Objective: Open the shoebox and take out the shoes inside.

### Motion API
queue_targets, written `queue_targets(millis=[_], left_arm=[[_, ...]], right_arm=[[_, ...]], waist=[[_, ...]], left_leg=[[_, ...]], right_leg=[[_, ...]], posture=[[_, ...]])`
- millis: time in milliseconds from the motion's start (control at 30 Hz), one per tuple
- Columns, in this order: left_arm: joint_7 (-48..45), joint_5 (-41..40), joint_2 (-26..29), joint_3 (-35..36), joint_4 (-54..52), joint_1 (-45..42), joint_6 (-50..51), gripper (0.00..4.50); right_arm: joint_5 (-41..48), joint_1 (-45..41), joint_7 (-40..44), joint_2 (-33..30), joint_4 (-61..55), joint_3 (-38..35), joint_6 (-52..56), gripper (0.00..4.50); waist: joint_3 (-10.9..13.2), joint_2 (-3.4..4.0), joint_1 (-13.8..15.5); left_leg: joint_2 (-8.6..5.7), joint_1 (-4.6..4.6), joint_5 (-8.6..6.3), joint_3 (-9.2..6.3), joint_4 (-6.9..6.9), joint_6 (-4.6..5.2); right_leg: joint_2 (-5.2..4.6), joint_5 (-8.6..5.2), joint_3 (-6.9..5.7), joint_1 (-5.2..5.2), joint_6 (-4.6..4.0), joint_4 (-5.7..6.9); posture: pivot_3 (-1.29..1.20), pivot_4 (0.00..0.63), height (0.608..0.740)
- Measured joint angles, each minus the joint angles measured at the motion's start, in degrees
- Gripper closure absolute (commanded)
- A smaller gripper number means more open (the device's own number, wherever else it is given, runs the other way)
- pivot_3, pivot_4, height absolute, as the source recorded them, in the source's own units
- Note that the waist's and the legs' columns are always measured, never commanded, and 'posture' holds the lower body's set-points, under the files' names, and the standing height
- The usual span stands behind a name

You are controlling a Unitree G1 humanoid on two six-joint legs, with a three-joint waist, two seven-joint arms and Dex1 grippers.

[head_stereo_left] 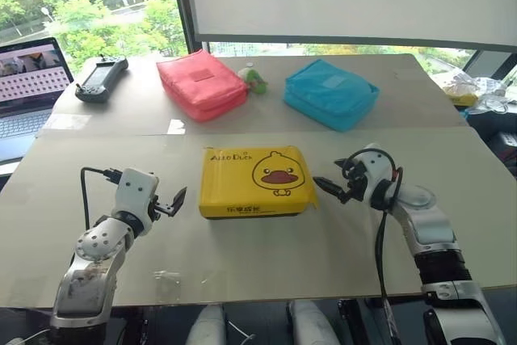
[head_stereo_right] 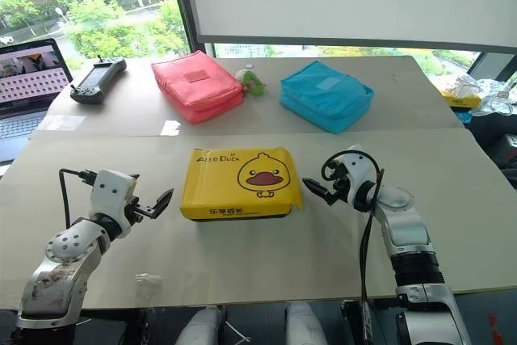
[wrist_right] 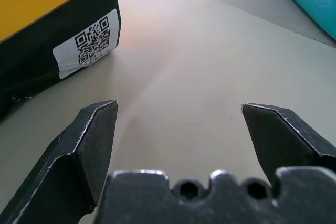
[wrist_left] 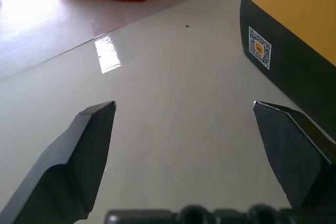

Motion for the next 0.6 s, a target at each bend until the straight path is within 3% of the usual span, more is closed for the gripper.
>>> queue_targets(millis=[67,167,233,333,600], left_arm=[[0.0,0.1,0.2,0.0,0.0,-0.1,0.0,0.00],[-1.4,0.5,4.9,1.2,3.5,-3.1,-1.3,0.00],[-2.4,0.7,7.2,2.6,4.7,-4.6,-2.8,0.56],[-4.4,0.7,7.7,1.6,5.5,-5.3,-4.8,1.49],[-8.4,3.2,11.3,-0.9,8.9,-2.5,-10.2,4.42]], right_arm=[[-0.1,-0.1,0.0,-0.1,0.1,0.0,-0.1,0.05],[-1.5,-4.4,0.2,-3.9,4.8,0.3,-0.8,0.05],[-2.4,-6.8,0.8,-7.0,5.3,-0.4,-1.8,0.00],[-2.6,-7.2,3.5,-8.8,5.3,-0.1,-3.4,0.75],[-5.1,-2.3,9.4,-12.4,4.1,3.1,-4.6,3.53]], waist=[[0.0,0.00,0.0],[0.0,0.04,0.0],[0.0,0.03,0.0],[0.0,-0.03,0.0],[0.0,-0.02,-0.1]], left_leg=[[0.00,0.00,0.00,0.00,0.00,0.00],[-0.02,-0.04,0.04,0.00,0.03,0.01],[0.00,0.01,0.04,0.00,-0.04,0.01],[0.01,-0.01,0.03,0.00,-0.16,0.02],[0.03,0.01,0.04,0.00,-0.13,0.02]], right_leg=[[0.00,0.00,0.00,0.00,0.00,0.00],[0.00,0.03,0.00,-0.07,-0.04,0.04],[0.01,0.02,-0.01,-0.01,-0.04,-0.03],[0.00,0.00,-0.01,0.00,-0.02,-0.10],[0.02,0.01,0.00,-0.03,-0.04,-0.04]], posture=[[0.00,0.150,0.734],[0.00,0.150,0.734],[0.00,0.150,0.734],[0.00,0.150,0.734],[0.00,0.150,0.734]])
